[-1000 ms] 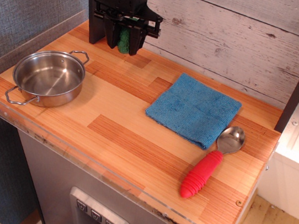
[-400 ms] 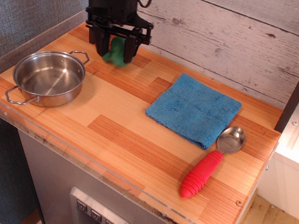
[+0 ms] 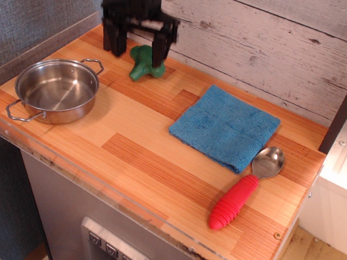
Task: Place the broccoli at the table's upper left corner.
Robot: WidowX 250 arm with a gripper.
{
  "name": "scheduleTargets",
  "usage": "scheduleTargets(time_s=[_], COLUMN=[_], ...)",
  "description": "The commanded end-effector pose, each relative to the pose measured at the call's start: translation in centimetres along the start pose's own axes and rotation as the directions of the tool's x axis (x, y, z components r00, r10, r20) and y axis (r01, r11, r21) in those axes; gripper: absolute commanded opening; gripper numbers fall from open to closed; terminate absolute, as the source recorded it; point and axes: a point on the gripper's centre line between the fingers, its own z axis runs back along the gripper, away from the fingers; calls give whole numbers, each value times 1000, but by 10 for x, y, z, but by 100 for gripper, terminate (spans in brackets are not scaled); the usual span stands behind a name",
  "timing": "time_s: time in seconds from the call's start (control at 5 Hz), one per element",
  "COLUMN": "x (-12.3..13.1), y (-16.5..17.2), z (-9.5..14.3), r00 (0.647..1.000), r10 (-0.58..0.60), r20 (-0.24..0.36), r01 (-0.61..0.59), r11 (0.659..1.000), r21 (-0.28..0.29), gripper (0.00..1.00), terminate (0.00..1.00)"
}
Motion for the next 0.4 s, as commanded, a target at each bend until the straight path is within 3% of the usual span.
scheduleTargets(time_s=[0.0,0.2], x=[-28,-48], y=[-28,-34], z=[76,68], r00=[985,988], r10=[-67,-100], r20=[161,115], r01=[72,106], r11=[997,993], r21=[-27,-47], gripper=[100,100], terminate=[0,0])
